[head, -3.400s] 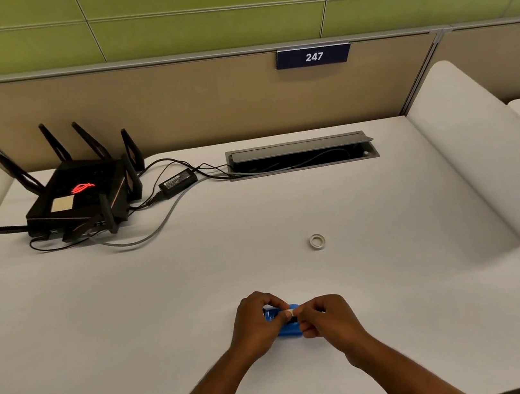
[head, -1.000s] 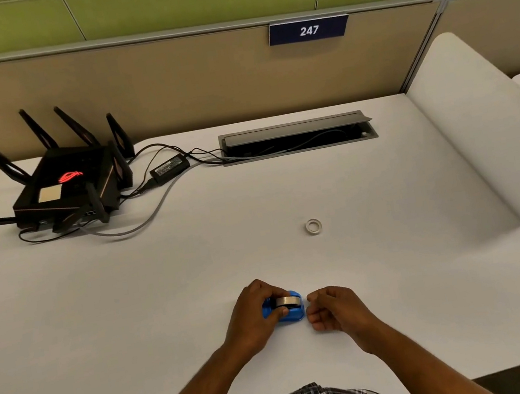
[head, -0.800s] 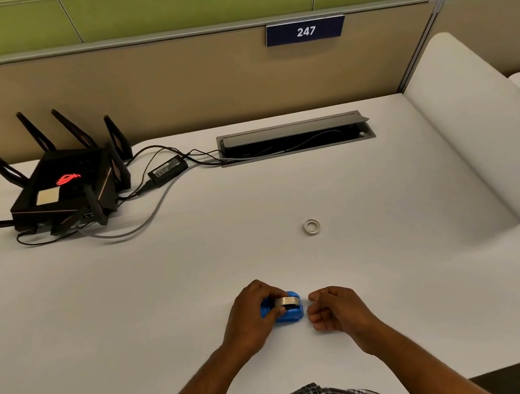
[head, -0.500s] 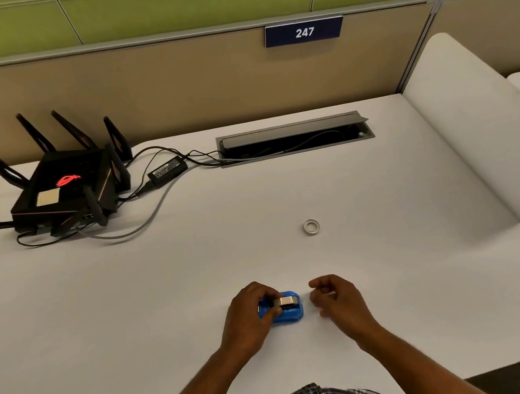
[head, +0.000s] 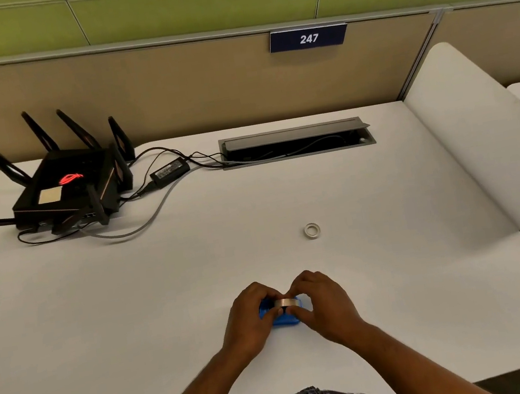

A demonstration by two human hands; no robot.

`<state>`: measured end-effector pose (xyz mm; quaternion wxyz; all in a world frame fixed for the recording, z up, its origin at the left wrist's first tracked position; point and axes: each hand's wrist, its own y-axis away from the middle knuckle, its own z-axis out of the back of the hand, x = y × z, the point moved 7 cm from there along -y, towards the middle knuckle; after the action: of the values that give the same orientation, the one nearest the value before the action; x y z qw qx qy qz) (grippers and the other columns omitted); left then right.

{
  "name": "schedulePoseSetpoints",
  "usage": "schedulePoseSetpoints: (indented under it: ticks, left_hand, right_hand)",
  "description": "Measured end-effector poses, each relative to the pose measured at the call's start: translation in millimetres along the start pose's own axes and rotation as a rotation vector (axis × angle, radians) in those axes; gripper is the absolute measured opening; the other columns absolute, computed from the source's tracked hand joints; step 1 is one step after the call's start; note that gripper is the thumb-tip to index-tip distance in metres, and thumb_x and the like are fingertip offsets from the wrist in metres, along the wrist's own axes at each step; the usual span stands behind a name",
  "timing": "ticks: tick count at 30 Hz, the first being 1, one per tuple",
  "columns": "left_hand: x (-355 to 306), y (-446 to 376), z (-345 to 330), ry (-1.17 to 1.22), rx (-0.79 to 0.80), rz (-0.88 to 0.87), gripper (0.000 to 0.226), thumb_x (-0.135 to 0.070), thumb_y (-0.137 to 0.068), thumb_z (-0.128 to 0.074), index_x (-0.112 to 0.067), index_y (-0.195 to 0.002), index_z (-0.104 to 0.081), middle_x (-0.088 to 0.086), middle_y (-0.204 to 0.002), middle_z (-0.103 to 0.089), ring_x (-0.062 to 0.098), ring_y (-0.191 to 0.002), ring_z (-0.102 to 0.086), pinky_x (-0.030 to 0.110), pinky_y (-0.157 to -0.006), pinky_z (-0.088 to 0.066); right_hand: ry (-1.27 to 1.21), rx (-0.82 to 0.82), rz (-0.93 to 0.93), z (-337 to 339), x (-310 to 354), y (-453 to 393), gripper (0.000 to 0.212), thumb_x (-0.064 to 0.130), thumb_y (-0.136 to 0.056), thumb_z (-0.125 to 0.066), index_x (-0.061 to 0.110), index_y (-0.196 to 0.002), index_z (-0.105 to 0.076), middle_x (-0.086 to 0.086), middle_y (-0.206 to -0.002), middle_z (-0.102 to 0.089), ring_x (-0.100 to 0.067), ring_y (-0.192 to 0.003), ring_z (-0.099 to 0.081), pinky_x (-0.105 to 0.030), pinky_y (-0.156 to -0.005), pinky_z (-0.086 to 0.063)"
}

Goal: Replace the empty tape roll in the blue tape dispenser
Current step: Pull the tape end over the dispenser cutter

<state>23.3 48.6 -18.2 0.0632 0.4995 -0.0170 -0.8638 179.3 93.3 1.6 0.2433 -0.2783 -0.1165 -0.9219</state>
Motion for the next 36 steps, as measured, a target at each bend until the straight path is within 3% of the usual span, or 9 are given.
schedulePoseSetpoints:
  ticks: [7,15,26,36]
  left_hand:
    - [1,2,-2,0.035,-0.002,-0.025,0.022,-0.025,-0.082,-0.078,-0.034,-0.098,-0.067,-0.018,-0.099,-0.065,0.003,-0.098,-0.063,0.014,-0.085,-0.052]
    - [12,5,1,-0.099,0.089,-0.019,0.027,-0.025,-0.081,-0.078,-0.035,-0.102,-0.065,-0.020,-0.102,-0.060,0.001,-0.097,-0.060,0.017,-0.086,-0.052]
    - [3,4,0,-0.199,0.034,-0.055,0.021,-0.043,-0.081,-0.073,-0.038,-0.100,-0.066,-0.021,-0.098,-0.061,0.001,-0.091,-0.060,0.016,-0.078,-0.051]
    - [2,5,-3,-0.069,-0.014,-0.040,0.010,-0.030,-0.087,-0.072,-0.035,-0.095,-0.068,-0.020,-0.092,-0.067,0.000,-0.091,-0.064,0.016,-0.081,-0.053]
  right_hand:
    - [-0.003,-0.011,-0.012,3,0,7,0.021,0.042,-0.090,-0.070,0.027,-0.104,-0.073,0.011,-0.105,-0.067,-0.008,-0.097,-0.059,-0.024,-0.086,-0.050]
    - [-0.054,-0.023,-0.015,4,2,12,0.015,0.036,-0.089,-0.072,0.027,-0.101,-0.072,0.014,-0.101,-0.068,-0.005,-0.093,-0.062,-0.024,-0.084,-0.052]
    - [-0.002,-0.016,0.018,5,1,11,0.017,0.041,-0.091,-0.069,0.032,-0.105,-0.071,0.016,-0.103,-0.070,-0.002,-0.094,-0.063,-0.022,-0.084,-0.053]
    - [0.013,-0.028,0.006,6,2,11,0.020,0.041,-0.096,-0.064,0.030,-0.110,-0.071,0.014,-0.107,-0.072,-0.006,-0.097,-0.065,-0.022,-0.085,-0.052]
